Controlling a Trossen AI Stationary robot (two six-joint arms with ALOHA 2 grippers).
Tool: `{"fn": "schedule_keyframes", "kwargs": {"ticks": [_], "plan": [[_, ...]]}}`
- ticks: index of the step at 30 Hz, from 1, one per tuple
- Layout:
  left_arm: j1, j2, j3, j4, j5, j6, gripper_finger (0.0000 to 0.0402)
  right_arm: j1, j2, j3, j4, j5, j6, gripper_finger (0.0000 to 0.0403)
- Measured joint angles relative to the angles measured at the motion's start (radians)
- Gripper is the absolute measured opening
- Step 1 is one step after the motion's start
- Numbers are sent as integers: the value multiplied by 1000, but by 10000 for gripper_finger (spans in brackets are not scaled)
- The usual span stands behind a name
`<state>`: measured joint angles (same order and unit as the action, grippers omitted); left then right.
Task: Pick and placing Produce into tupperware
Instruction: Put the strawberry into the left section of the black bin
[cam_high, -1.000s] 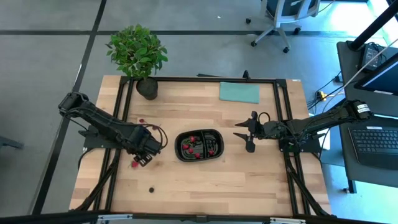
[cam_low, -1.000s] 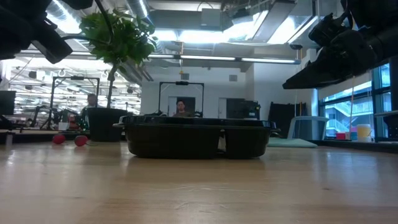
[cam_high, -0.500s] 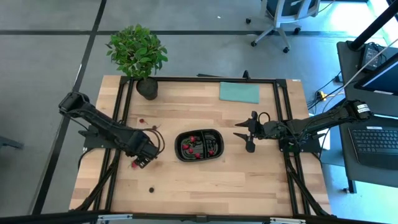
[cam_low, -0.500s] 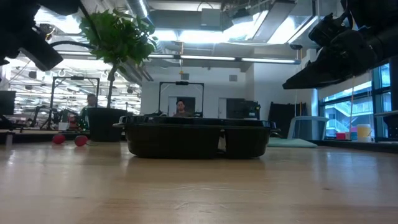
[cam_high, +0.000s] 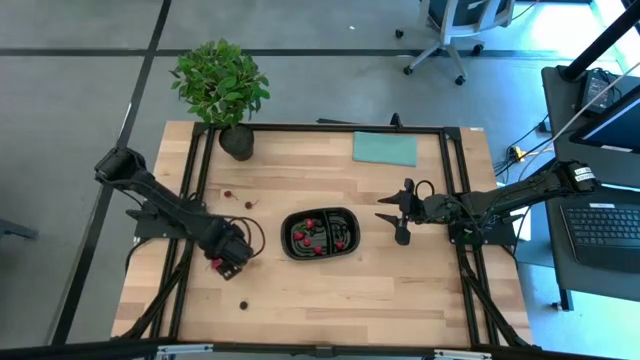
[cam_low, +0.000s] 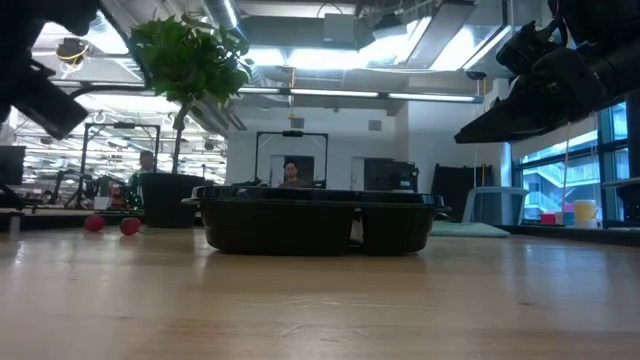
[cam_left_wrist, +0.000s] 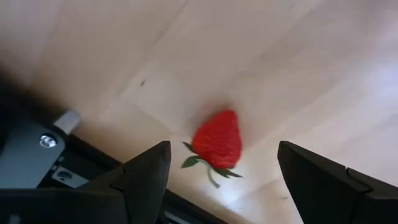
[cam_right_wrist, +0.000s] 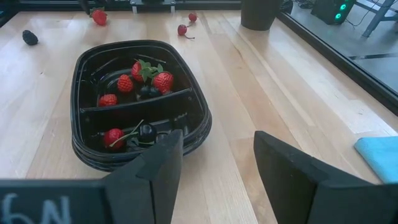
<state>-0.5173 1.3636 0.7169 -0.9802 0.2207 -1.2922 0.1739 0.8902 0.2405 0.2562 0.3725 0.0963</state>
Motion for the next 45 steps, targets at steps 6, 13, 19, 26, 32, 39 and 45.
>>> {"fn": "schedule_keyframes", "kwargs": {"ticks": [6,13,19,26,32,39,45], "plan": [[-18,1,-39,70,7,11,286,0,0,0,0,0,0,200],[-27,73,-50,87,41,56,286,0,0,0,1,0,0,200],[-25,165,-45,87,72,121,286,0,0,0,2,0,0,200],[-24,180,-46,84,84,126,286,0,0,0,2,0,3,200],[-9,181,-46,86,107,127,260,0,0,0,3,0,3,200],[13,182,-48,95,120,161,191,0,0,0,3,0,2,200],[25,183,-48,87,119,180,143,0,0,0,3,0,1,200]]}}
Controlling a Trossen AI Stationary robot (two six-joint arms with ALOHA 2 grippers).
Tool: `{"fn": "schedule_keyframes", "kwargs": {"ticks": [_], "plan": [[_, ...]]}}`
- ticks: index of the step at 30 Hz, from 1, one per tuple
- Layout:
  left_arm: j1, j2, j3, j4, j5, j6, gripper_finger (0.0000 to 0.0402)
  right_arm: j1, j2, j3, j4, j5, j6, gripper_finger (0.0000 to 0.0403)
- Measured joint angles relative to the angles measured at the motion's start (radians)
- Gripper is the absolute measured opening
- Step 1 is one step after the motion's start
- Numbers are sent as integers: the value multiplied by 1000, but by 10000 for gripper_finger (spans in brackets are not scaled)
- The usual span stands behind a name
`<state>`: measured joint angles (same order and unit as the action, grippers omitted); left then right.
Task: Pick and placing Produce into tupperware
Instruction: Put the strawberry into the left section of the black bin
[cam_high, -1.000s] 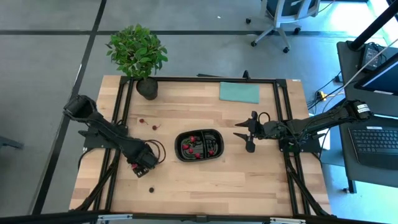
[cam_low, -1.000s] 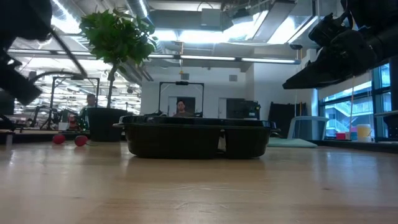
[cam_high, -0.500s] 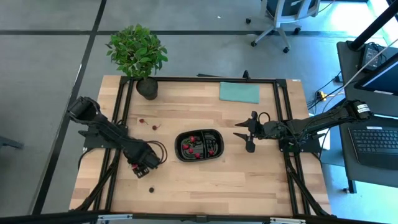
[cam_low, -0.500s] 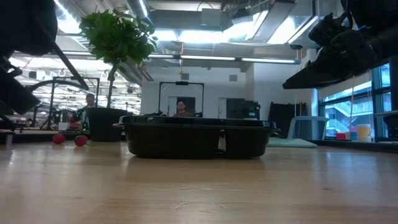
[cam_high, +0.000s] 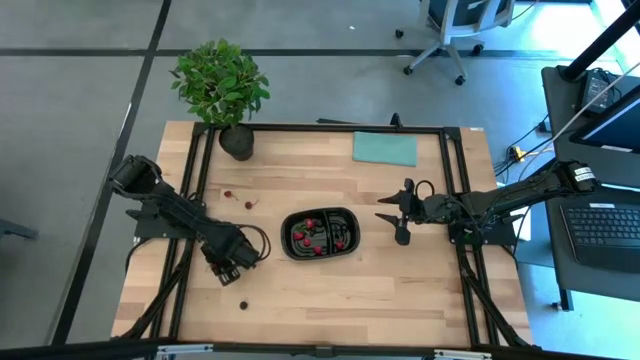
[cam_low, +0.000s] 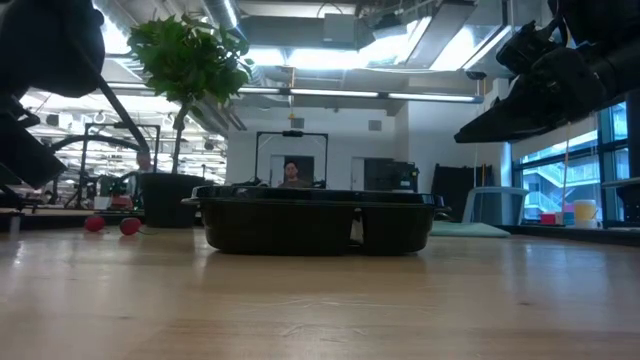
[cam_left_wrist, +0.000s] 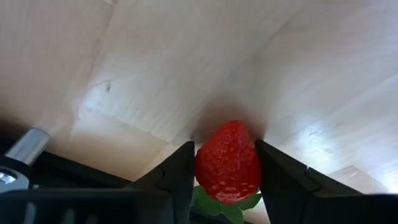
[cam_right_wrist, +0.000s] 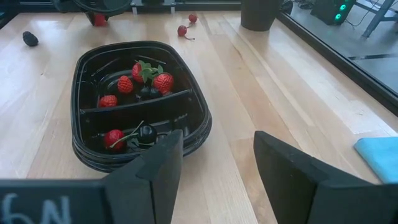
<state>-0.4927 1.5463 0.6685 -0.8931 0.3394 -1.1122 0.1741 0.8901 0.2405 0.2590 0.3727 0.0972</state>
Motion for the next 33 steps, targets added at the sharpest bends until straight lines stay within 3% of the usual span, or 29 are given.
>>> {"fn": "schedule_keyframes", "kwargs": {"ticks": [12,24,29,33], "plan": [[23,3,87,-49,-56,73,143,0,0,0,0,0,-1,200],[175,1,359,-72,-277,427,146,0,0,0,0,0,-1,200],[248,0,432,76,-419,625,143,0,0,0,0,0,-4,200],[305,5,432,284,-438,782,147,0,0,0,0,0,-5,200]]}}
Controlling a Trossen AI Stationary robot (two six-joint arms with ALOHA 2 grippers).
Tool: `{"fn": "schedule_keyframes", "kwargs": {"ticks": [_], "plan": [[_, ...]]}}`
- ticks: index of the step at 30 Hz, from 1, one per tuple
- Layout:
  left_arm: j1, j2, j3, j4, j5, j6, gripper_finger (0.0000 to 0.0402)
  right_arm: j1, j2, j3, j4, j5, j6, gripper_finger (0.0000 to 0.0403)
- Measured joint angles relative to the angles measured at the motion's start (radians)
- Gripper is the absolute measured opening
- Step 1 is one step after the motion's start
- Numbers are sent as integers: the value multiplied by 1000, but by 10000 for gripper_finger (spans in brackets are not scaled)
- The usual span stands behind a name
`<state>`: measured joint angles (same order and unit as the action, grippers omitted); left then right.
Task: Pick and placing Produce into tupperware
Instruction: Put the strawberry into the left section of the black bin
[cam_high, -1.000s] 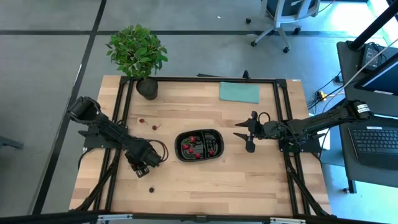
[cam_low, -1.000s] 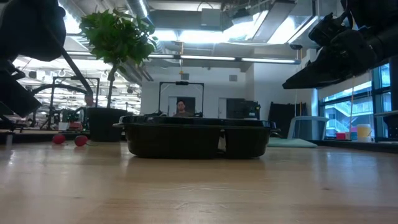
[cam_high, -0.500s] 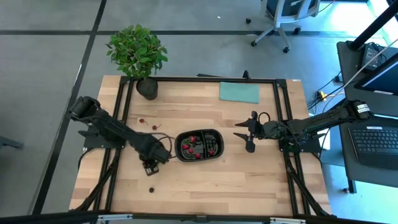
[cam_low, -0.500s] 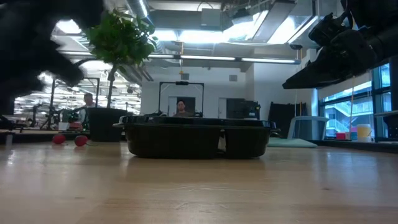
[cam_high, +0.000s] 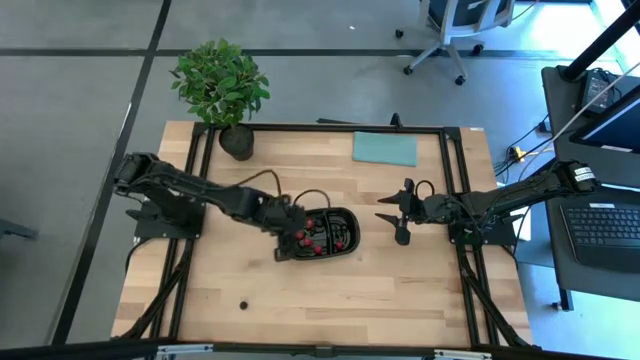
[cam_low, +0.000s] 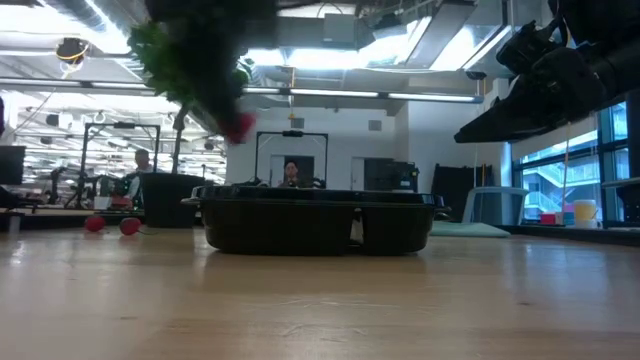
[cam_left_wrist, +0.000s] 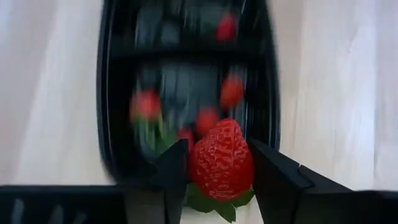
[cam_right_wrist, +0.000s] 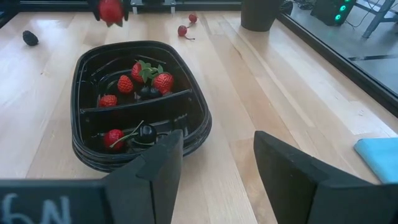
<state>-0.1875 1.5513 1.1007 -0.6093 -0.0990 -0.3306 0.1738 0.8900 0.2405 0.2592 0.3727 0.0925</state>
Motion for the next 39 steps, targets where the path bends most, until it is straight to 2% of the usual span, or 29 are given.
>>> {"fn": "schedule_keyframes", "kwargs": {"ticks": [5,10,21,39], "plan": [[37,50,1,179,3,158,149,0,0,0,-1,0,2,200],[66,118,0,209,5,227,150,0,0,0,-5,0,2,200],[94,229,0,211,7,229,151,0,0,0,-10,0,1,200],[93,220,0,141,7,228,151,0,0,0,-11,0,-10,200]]}}
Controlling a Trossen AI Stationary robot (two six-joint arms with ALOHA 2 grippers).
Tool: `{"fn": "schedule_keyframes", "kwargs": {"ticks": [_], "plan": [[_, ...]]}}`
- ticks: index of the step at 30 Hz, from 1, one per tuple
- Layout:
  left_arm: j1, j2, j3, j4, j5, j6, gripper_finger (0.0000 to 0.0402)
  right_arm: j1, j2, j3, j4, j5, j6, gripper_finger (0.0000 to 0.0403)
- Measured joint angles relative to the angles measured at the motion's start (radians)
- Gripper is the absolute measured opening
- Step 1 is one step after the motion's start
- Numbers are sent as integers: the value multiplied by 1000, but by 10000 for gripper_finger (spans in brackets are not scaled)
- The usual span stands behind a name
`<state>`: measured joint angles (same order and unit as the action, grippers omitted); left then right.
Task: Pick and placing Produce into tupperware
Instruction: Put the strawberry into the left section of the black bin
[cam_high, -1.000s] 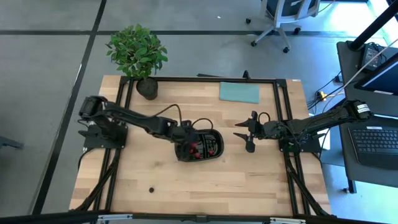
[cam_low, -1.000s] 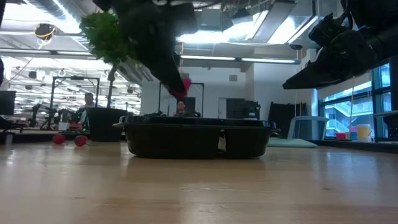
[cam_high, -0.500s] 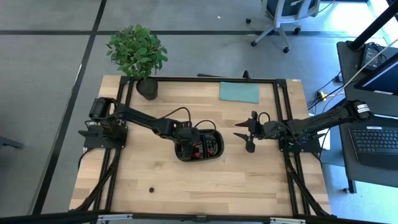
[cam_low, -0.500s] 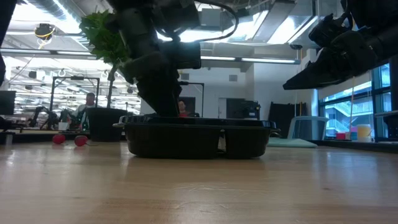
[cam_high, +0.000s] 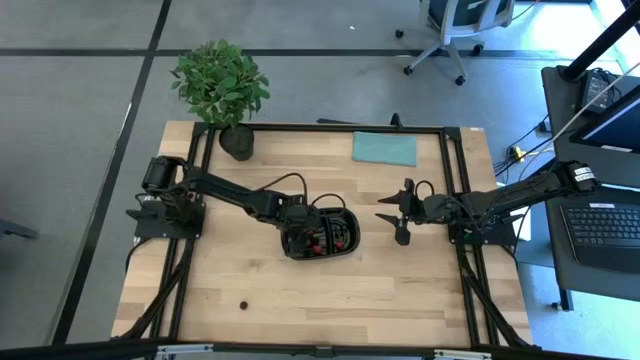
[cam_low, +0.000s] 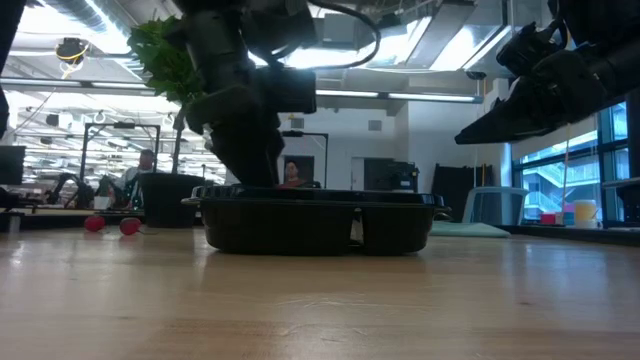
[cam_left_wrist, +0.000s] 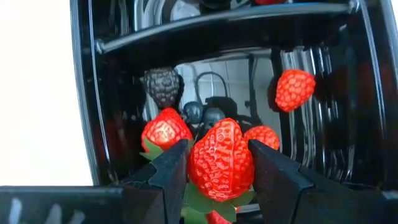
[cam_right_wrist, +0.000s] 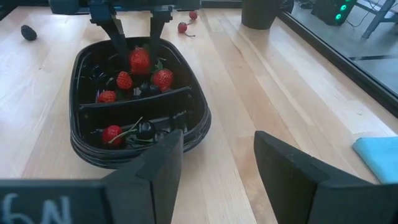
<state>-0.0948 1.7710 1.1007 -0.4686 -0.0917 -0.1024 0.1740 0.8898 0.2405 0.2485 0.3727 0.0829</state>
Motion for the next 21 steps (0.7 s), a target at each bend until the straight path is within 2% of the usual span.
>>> {"fn": "schedule_keyframes", "kwargs": {"ticks": [7,15,21], "plan": [[0,-5,0,-26,10,-28,151,0,0,0,0,0,-9,200],[0,-5,0,-25,77,-28,153,0,0,0,0,0,-9,200],[0,-5,0,-26,87,-42,205,0,0,0,0,0,-9,200]]}}
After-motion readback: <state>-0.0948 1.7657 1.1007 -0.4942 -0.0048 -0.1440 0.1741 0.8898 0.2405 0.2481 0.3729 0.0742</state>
